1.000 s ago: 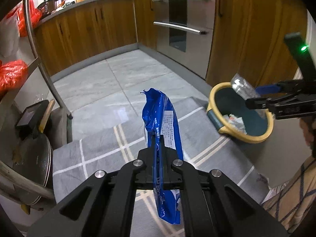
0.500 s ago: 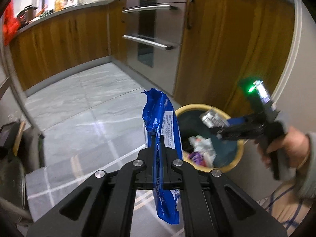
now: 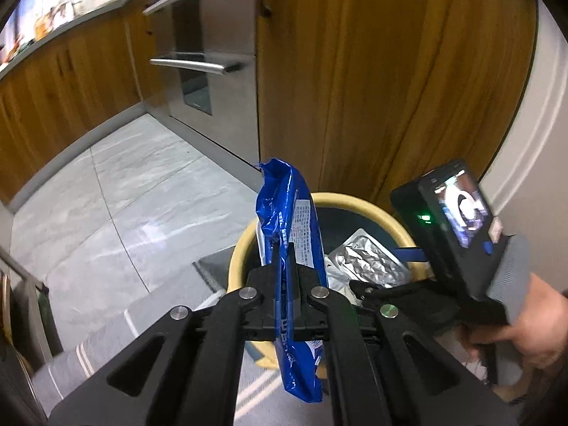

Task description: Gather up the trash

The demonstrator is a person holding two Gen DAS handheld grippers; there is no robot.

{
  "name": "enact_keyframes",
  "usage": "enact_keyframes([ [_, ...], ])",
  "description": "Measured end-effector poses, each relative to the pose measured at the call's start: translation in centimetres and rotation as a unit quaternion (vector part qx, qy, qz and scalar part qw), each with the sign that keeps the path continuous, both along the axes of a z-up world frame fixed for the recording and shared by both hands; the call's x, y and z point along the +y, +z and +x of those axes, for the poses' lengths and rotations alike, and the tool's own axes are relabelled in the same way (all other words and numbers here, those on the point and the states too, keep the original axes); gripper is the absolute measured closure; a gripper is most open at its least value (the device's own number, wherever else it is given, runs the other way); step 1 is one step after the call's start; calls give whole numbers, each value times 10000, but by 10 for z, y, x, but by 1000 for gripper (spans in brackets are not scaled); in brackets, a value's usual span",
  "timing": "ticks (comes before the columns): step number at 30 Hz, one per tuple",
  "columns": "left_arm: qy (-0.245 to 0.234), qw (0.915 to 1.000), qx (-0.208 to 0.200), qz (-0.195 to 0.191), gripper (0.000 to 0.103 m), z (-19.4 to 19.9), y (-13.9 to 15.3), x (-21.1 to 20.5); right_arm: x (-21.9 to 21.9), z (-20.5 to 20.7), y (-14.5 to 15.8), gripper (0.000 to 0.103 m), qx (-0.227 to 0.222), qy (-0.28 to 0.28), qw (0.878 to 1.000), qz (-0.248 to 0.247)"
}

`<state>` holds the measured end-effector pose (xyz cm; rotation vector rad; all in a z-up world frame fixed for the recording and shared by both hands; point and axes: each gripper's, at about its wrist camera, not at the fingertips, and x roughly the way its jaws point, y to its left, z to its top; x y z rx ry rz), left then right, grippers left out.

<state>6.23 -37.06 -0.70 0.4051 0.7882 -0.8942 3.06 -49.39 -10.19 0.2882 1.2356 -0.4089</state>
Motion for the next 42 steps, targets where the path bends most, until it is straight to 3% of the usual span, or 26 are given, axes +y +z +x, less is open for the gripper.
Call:
enact_keyframes([
  [3, -54, 9996, -84, 254, 101, 3, -10, -14, 2, 2, -1, 32, 15, 65, 10000, -54],
  [6, -52, 9989, 80, 458, 101, 10, -23, -21, 2, 6, -2, 31, 7, 112, 9999, -63],
  [11, 144, 9989, 62, 440, 77, 15, -25, -9, 5, 2, 3, 31, -26, 228, 9997, -82],
  [16, 353, 9988, 90, 332, 74, 12, -15, 16, 11, 1, 11, 31, -148, 439, 9988, -187],
  [24, 680, 9976, -12, 110, 49, -21, 17, 91, 37, -17, 40, 27, -525, 741, 9952, -368],
  [29, 934, 9956, 16, 7, 26, -46, 32, 136, 66, -43, 72, 16, -1152, 575, 9913, -267],
  [32, 1038, 9945, -117, 10, 12, -61, 38, 154, 82, -61, 79, 11, -1241, 400, 9908, -362],
  [35, 1158, 9930, -240, -60, 6, -74, 39, 169, 90, -75, 85, 8, -1342, 120, 9896, -502],
  [42, 1208, 9917, -341, -279, 6, -89, 33, 180, 94, -101, 98, 5, -1578, -357, 9846, -659],
])
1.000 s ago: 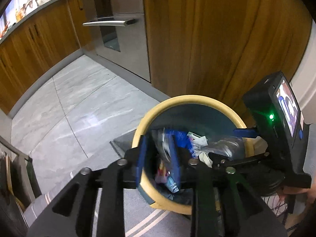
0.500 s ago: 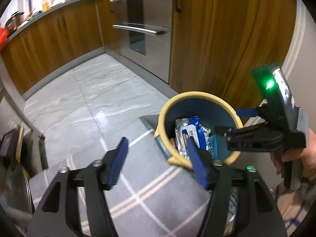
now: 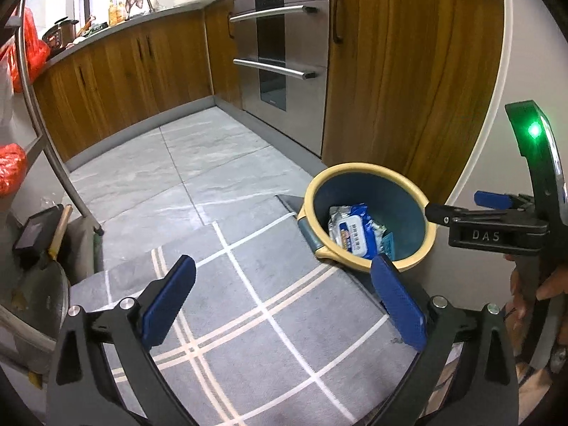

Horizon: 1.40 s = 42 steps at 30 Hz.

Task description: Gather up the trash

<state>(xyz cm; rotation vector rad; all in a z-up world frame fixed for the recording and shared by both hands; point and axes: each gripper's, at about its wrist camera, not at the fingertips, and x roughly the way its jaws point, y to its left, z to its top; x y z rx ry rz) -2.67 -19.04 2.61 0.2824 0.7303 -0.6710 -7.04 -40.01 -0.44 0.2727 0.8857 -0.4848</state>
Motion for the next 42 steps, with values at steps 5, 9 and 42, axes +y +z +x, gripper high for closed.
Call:
enact_keyframes([
  [5, 41, 9998, -178, -1, 6, -2, -4, -7, 5, -5, 1, 5, 58, 16, 9999, -126],
  [9, 110, 9995, -300, 85, 6, -2, -8, -17, 10, -7, 3, 5, 74, 72, 9997, -219],
  [42, 156, 9998, -75, 110, 6, 4, -19, -20, 8, -6, 1, 5, 99, 99, 9996, -236],
])
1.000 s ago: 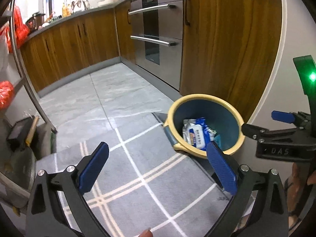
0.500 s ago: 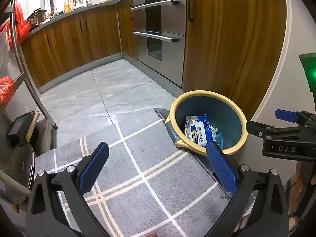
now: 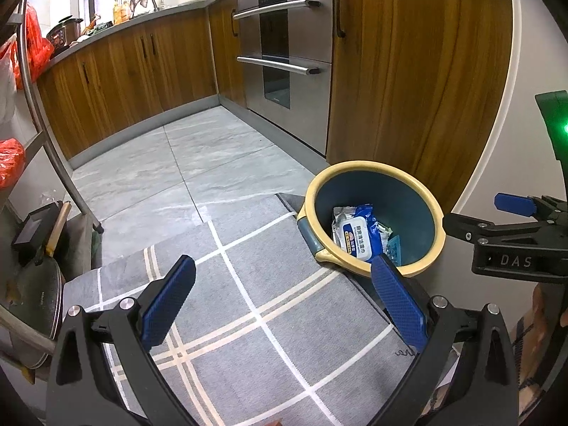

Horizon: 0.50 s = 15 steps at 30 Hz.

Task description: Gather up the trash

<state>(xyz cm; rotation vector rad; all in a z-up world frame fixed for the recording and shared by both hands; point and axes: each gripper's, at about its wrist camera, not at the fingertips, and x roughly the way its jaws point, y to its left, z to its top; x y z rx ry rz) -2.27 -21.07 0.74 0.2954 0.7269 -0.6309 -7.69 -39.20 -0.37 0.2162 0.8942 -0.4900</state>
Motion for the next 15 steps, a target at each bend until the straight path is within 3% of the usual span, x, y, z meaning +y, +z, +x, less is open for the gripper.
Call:
enact_keyframes([
  [15, -25, 10000, -35, 53, 6, -2, 1, 1, 1, -1, 0, 5, 4, 5, 10000, -9],
])
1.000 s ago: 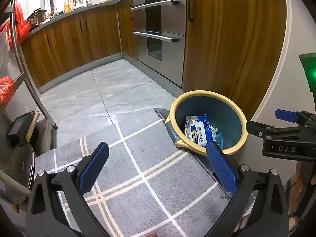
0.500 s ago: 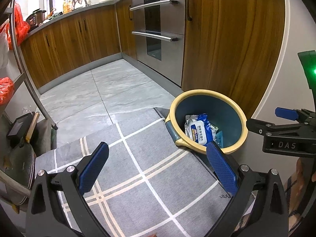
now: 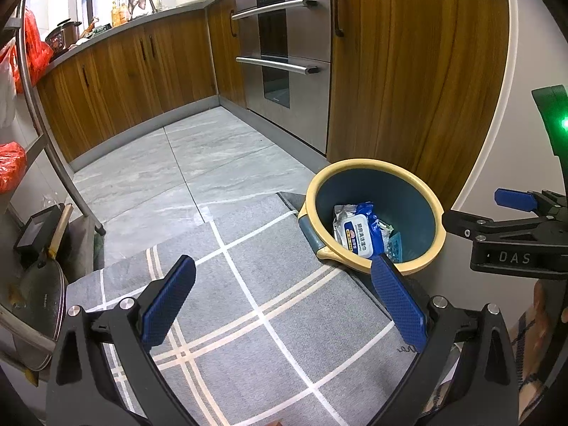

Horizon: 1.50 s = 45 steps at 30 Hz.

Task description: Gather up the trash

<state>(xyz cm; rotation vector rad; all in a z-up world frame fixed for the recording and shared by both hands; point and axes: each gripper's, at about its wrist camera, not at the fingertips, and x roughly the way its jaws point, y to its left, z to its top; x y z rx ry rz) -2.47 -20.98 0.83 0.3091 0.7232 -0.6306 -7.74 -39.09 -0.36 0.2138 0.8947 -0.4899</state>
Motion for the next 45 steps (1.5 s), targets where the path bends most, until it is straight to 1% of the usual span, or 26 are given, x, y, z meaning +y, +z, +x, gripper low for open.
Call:
enact_keyframes([
  [32, -67, 10000, -14, -17, 6, -4, 3, -1, 0, 0, 1, 5, 2, 0, 10000, -5],
  [36, -221, 9997, 86, -105, 6, -4, 2, 0, 0, 0, 1, 5, 4, 2, 10000, -7],
  [45, -309, 9994, 38, 179, 5, -7, -2, -3, 1, -1, 0, 5, 7, -9, 10000, -8],
])
